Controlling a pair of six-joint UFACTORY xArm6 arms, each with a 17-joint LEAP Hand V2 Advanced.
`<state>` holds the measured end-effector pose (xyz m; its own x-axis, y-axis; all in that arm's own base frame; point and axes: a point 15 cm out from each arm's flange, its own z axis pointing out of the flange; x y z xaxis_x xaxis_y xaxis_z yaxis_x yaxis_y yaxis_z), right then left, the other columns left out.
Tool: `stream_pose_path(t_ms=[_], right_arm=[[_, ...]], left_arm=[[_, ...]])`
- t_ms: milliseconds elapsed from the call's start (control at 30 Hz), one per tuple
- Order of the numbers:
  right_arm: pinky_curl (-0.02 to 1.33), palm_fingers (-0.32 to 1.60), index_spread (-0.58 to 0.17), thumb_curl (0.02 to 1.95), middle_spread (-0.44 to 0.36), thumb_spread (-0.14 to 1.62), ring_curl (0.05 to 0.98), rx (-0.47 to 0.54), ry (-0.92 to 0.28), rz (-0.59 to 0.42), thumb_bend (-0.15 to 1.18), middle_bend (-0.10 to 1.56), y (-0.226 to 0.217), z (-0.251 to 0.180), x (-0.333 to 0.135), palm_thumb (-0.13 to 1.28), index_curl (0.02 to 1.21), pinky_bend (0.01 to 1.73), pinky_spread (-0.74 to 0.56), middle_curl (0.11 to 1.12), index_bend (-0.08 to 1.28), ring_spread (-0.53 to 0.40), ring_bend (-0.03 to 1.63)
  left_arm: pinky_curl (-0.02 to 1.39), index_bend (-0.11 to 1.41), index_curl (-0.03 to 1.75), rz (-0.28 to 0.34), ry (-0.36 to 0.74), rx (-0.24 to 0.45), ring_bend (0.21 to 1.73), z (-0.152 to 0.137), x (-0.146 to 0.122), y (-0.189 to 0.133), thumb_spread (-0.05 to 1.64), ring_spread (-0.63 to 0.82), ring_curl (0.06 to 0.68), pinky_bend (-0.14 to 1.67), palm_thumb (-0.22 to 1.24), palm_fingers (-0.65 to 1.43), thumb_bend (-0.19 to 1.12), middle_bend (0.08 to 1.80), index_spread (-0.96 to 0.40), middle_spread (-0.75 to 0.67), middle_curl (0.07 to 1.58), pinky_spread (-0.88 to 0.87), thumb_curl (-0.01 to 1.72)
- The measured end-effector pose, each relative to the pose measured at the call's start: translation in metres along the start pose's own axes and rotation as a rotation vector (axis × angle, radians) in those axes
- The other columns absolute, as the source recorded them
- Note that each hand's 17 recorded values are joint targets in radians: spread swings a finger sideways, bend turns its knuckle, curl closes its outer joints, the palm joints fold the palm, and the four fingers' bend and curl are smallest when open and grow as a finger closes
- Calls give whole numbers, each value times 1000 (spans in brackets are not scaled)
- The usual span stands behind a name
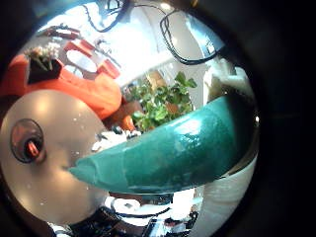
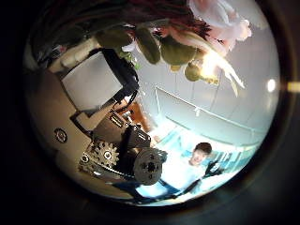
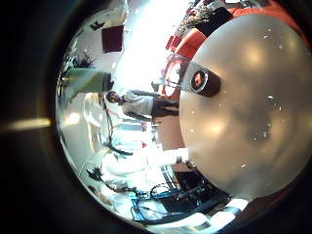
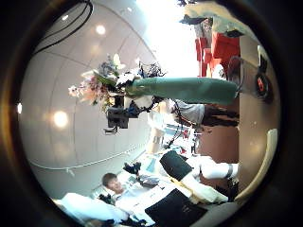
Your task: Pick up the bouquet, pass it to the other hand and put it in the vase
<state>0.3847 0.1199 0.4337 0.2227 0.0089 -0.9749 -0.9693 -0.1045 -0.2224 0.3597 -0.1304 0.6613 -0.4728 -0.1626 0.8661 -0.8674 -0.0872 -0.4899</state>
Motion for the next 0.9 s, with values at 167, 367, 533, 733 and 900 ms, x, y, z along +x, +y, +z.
stream_pose_path(t_ms=[167,367,533,733,900], right_arm=[[652,89,-374,664,-126,987,442,31,18,13,-37,637,-7,-6,8,726,539,673,259,459,454,-60,885],[598,55,-360,600,-30,997,401,70,71,15,-32,554,-16,-10,17,694,492,649,384,424,364,9,783],[547,-3,-323,567,25,1002,346,96,95,20,-26,441,-22,-11,17,693,444,622,423,379,278,85,666],[490,54,-297,527,44,1033,305,135,122,12,-33,364,-30,-16,17,653,408,585,441,353,206,129,590],[452,84,-283,503,59,1058,285,137,112,34,-25,310,-26,-14,25,633,388,557,448,341,177,150,544]], left_arm=[[823,743,1037,84,-90,107,1569,-15,-8,-10,1089,-394,561,1327,1036,1013,161,1180,-683,-505,975,-532,783],[841,696,1116,57,-158,225,1572,-27,-52,-1,1101,-389,557,1313,1036,1019,146,1177,-713,-512,986,-541,819],[854,659,1172,44,-147,253,1573,-29,-71,3,1107,-389,556,1299,1038,1026,133,1168,-733,-517,992,-548,844],[868,629,1225,44,-127,284,1563,-33,-79,-1,1113,-390,552,1277,1041,1041,119,1152,-751,-523,999,-555,869],[879,603,1259,35,-107,300,1554,-33,-87,-2,1114,-391,550,1260,1046,1051,108,1138,-762,-528,1005,-562,887]])
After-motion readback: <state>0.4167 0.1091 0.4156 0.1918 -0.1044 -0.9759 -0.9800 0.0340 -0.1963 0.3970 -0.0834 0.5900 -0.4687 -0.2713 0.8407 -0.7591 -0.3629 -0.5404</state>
